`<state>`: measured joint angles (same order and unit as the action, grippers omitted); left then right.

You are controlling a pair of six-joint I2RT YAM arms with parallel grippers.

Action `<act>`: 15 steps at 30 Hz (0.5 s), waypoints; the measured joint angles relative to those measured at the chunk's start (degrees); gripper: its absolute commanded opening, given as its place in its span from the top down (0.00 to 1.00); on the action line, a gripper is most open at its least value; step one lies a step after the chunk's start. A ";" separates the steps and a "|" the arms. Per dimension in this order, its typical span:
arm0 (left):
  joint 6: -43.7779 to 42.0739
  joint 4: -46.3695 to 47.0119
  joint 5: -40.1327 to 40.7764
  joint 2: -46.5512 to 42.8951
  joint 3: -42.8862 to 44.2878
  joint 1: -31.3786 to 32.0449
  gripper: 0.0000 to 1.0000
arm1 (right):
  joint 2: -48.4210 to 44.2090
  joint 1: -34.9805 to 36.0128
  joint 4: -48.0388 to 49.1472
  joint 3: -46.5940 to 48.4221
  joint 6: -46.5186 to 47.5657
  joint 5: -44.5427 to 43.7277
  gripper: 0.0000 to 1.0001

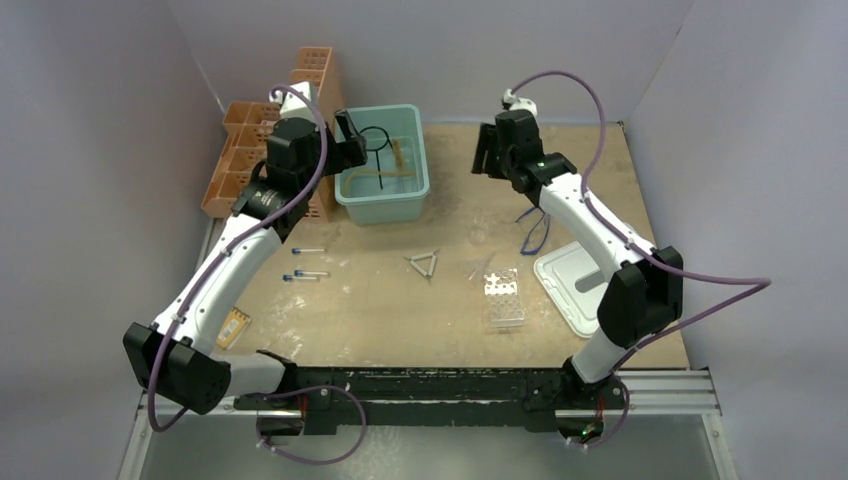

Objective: Organize the chemistry lab equipment

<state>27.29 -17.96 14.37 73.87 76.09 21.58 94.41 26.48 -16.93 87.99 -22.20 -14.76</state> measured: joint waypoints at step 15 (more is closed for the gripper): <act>1.25 5.14 -8.07 2.86 -0.72 0.00 0.15 | 3.93 -15.39 -16.26 -8.61 -9.14 -6.60 0.17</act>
<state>28.53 -12.82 6.31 76.73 75.37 21.58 98.35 11.09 -33.19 79.37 -31.33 -21.37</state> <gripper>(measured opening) 0.859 0.790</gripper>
